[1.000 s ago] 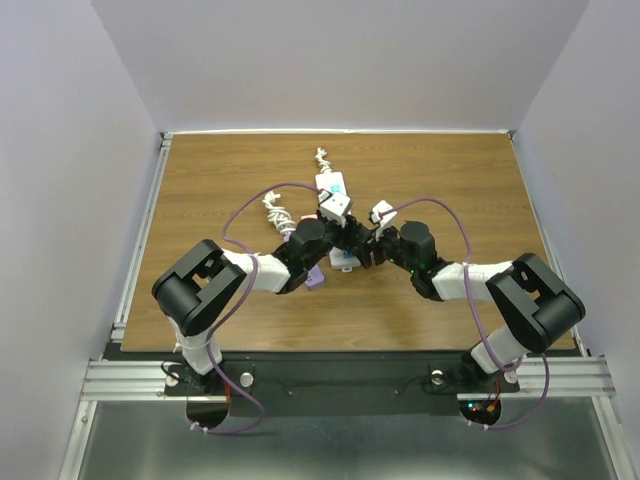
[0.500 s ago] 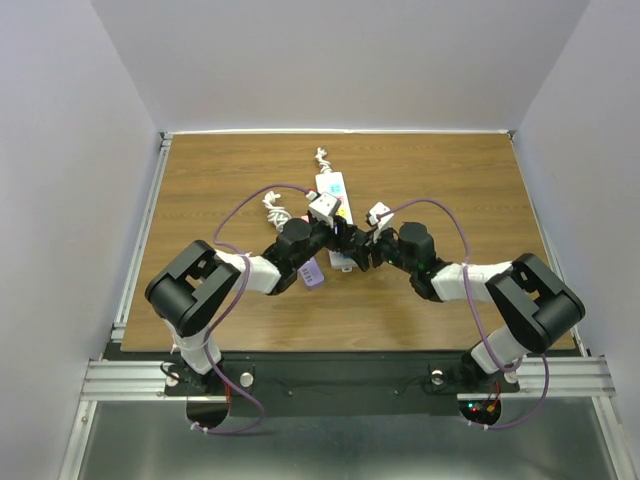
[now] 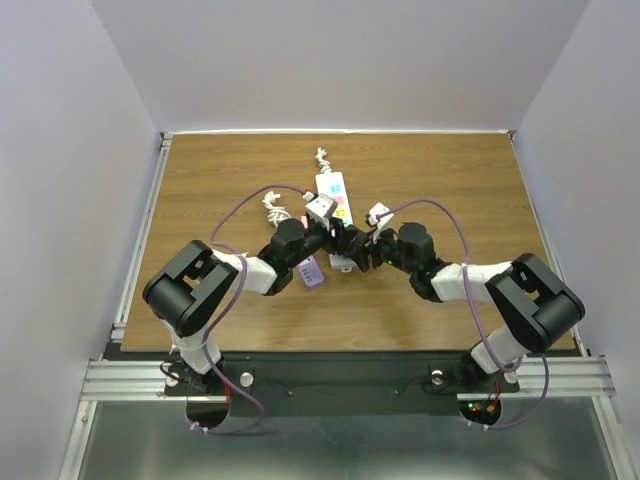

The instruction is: Insert the plug

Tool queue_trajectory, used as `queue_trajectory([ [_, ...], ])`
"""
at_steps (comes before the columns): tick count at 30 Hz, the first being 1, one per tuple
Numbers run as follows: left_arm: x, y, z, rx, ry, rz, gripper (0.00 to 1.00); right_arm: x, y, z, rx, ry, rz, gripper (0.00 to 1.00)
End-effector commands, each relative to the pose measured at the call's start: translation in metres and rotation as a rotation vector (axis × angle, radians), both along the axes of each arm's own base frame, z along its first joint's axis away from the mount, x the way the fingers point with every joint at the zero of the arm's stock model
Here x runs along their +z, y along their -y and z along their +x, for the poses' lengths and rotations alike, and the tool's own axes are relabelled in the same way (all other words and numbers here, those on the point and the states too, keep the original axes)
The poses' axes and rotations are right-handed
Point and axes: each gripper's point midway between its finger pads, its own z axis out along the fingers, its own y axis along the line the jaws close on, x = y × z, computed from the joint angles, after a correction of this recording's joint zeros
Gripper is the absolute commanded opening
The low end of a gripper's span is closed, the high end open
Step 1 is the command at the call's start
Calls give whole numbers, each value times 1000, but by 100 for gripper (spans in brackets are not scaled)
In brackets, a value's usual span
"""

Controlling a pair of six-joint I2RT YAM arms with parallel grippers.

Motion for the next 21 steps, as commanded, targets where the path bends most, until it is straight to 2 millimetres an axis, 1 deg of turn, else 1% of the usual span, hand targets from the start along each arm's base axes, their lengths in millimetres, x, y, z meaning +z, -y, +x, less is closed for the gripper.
queue_trajectory([
  [1, 5, 12, -20, -91, 1, -32, 64, 34, -3, 16, -37, 99, 72, 36],
  [5, 4, 13, -21, -89, -1, -33, 65, 34, -2, 16, -40, 99, 71, 36],
  [10, -6, 18, -22, -101, -18, -16, 65, 35, -1, 15, -44, 101, 71, 37],
  [15, -6, 17, -15, -72, -7, -1, 60, 36, -1, 13, -34, 102, 75, 37],
  [17, -4, 21, -13, -77, 0, -5, 60, 36, -2, 13, -29, 102, 73, 37],
  [19, -5, 22, -10, -74, -1, -2, 60, 35, -3, 12, -20, 103, 70, 37],
  [20, -2, 25, -8, -74, 6, -6, 60, 34, -4, 11, -16, 100, 69, 37],
  [21, -4, 26, -8, -77, 6, -2, 59, 33, -3, 12, -16, 99, 68, 37],
])
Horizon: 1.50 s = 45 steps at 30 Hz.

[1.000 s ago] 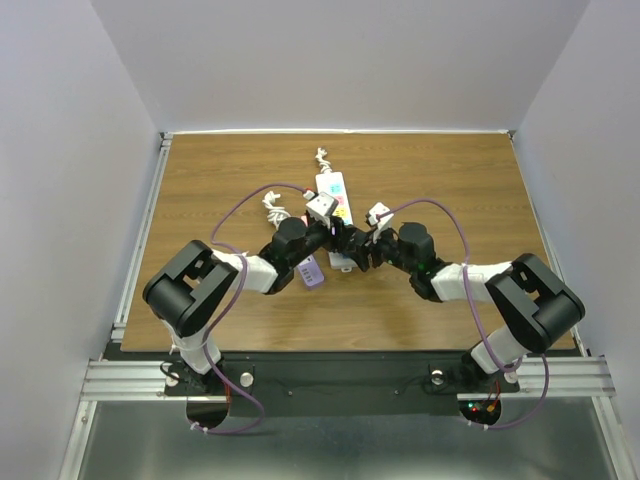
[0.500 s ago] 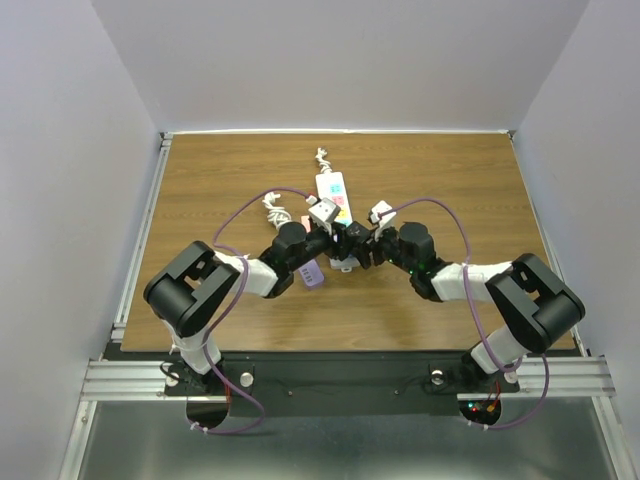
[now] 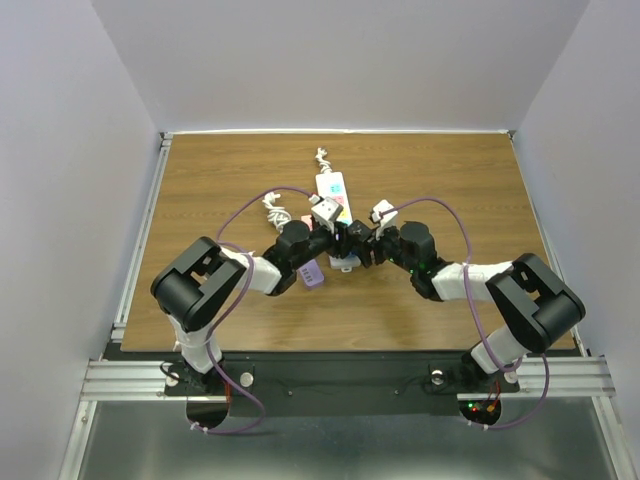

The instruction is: Insert the plug

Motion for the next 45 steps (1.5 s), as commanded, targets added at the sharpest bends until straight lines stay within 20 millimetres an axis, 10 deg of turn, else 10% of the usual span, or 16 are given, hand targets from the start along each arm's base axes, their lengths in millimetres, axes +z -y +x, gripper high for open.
queue_trajectory([
  [1, 8, 17, -1, -44, 30, -13, 58, 33, -8, 7, 15, 97, 66, 37],
  [28, 30, 41, 7, -82, 112, -44, 52, 25, -17, 2, 78, 83, 57, 38],
  [35, 44, 45, 7, -104, 156, -51, 0, 25, -18, 2, 83, 81, 60, 38],
  [45, 67, 12, 18, 31, 177, -79, 0, 39, -13, 2, 52, 103, 83, 86],
])
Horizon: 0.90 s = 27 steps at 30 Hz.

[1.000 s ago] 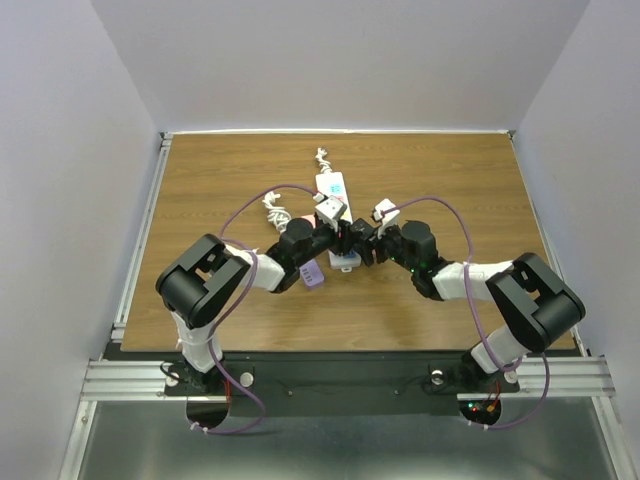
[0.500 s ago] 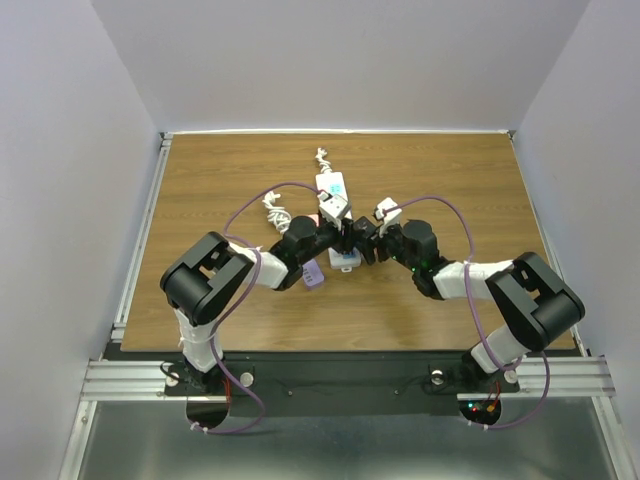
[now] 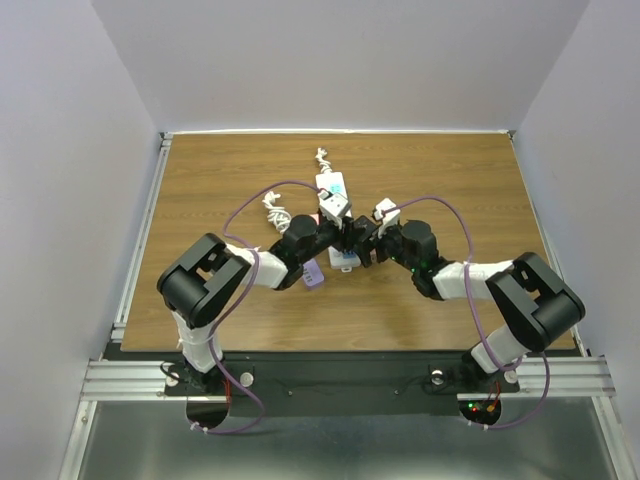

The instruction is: Insert the plug

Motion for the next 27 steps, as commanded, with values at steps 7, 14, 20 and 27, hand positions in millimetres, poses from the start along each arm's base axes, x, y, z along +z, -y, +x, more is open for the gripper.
queue_trajectory([
  [7, 60, -37, 9, 90, 83, -131, 0, 48, -20, -7, 68, 112, 103, 100],
  [14, 55, -61, 19, 144, 61, -131, 0, 54, -12, -4, 22, 127, 108, 100],
  [20, 60, -54, 9, 79, 83, -135, 0, 56, 6, 0, -79, 143, 103, 100],
  [27, 71, -25, -2, 38, 151, -82, 36, 72, 44, 8, -229, 130, 222, 100],
])
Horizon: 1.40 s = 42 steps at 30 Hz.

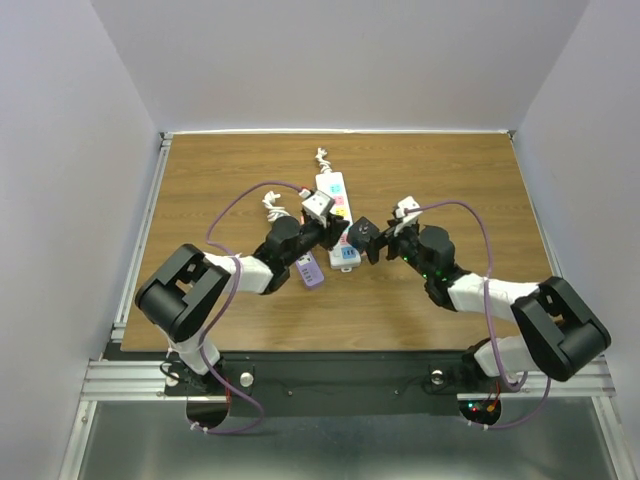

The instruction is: Insert the plug

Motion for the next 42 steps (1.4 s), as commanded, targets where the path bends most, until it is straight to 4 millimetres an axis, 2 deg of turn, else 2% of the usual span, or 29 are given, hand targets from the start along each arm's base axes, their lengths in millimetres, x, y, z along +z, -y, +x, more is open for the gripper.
queue_trajectory([
  [1, 42, 20, -4, -38, 127, -20, 39, 34, 30, 16, -153, 61, 136, 100],
  [3, 40, 25, -1, -38, 129, -9, 47, 37, 50, 19, -226, 60, 169, 100],
  [5, 36, 29, 2, -37, 122, 8, 49, 39, 72, 20, -318, 73, 184, 100],
  [9, 36, 45, 4, -58, 139, 37, 52, 40, 91, 19, -385, 73, 212, 100],
  [11, 27, 52, 2, -67, 128, 65, 52, 39, 93, 20, -389, 70, 217, 100],
  [12, 30, 55, 6, -63, 134, 66, 52, 38, 94, 20, -391, 67, 217, 100],
  [16, 13, 65, 7, -66, 108, 105, 52, 35, 94, 20, -389, 61, 219, 100],
  [21, 8, 76, 6, -77, 105, 124, 52, 35, 93, 20, -380, 59, 219, 100],
  [27, -1, 78, 10, -63, 91, 148, 52, 35, 93, 20, -369, 61, 221, 100],
  [32, -17, 81, 14, -56, 62, 181, 49, 35, 92, 19, -362, 61, 224, 100],
  [35, -18, 81, 17, -42, 57, 182, 43, 37, 92, 19, -362, 65, 226, 100],
  [37, -18, 80, 17, -42, 57, 182, 30, 37, 92, 19, -361, 64, 227, 100],
  [38, -16, 80, 16, -43, 58, 178, 22, 37, 92, 19, -358, 63, 228, 100],
  [39, -15, 80, 15, -44, 58, 176, 0, 37, 91, 19, -353, 63, 226, 100],
  [42, -12, 78, 14, -43, 54, 167, 0, 39, 85, 19, -322, 66, 228, 100],
])
